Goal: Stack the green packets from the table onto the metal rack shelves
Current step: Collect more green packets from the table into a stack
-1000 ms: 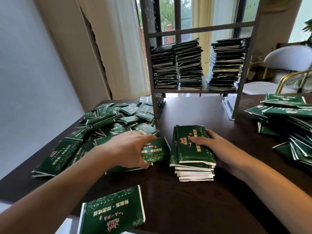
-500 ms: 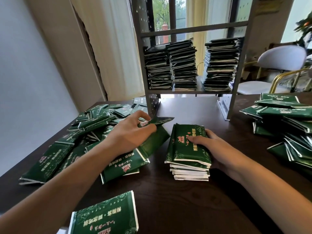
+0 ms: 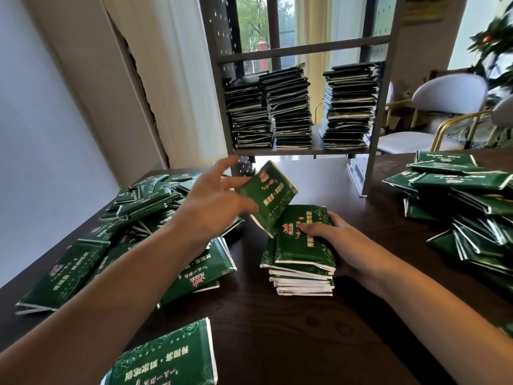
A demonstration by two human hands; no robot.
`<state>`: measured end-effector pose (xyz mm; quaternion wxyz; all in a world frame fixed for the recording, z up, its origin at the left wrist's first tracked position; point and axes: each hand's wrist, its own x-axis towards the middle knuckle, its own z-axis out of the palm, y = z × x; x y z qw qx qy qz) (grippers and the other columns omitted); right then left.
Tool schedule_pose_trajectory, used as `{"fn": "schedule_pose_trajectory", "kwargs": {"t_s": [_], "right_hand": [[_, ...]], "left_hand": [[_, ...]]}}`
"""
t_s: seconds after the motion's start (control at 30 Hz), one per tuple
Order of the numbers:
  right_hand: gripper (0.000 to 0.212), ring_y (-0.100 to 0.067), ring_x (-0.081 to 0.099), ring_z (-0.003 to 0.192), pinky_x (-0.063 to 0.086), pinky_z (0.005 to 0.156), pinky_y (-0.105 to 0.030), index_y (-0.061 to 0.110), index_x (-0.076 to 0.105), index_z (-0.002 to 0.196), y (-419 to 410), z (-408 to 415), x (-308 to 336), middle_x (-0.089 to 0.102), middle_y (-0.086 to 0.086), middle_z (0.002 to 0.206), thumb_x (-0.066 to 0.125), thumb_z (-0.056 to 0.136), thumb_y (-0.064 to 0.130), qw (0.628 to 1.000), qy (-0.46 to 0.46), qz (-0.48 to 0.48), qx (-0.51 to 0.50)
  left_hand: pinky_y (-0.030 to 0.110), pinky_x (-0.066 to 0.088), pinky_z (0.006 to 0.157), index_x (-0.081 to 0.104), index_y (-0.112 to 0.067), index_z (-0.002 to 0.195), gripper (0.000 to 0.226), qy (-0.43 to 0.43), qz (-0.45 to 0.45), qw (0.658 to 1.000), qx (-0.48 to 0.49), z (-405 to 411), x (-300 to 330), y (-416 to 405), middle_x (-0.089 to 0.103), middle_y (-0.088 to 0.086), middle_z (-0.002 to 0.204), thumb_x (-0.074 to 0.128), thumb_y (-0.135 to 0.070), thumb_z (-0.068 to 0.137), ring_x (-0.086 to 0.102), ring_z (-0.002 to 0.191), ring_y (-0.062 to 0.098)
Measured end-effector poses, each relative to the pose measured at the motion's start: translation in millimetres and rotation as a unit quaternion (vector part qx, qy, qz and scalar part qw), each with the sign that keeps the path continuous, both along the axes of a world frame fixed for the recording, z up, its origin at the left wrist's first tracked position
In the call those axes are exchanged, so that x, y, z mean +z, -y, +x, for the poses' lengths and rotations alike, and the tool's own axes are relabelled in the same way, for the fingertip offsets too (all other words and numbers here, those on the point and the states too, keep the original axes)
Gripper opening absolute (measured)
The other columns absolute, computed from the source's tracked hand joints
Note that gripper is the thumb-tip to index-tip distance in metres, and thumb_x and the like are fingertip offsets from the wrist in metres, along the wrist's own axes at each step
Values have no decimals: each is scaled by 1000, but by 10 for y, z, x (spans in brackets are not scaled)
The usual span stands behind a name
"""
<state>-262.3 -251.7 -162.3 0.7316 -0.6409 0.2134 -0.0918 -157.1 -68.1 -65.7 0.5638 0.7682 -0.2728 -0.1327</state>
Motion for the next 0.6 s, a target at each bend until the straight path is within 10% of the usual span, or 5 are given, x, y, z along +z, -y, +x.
{"fn": "schedule_pose_trajectory", "kwargs": {"t_s": [0.17,0.33,0.6], "right_hand": [[49,-25,76,89,62,73,-44,27,53,127,10,2,11,78,-6,98,77,85,34,1000,-2,10,4],[46,-24,77,87,63,76,-47,30,52,125,22,10,-8,78,-5,100,76,85,33,1000,-1,-6,3],[37,-19,73,76,56,61,-35,40,56,118,13,30,-61,76,3,82,72,85,39,1000,12,-20,-7]], "left_hand": [[37,58,87,45,-23,143,76,40,-99,993,41,-24,177,24,76,2,109,71,11,80,75,94,16],[30,62,74,59,-15,127,49,-58,-204,977,25,25,351,93,78,6,100,65,11,86,75,86,17],[26,61,71,66,-8,118,33,-180,-66,980,-55,167,29,482,77,7,91,69,2,87,74,78,14]]}}
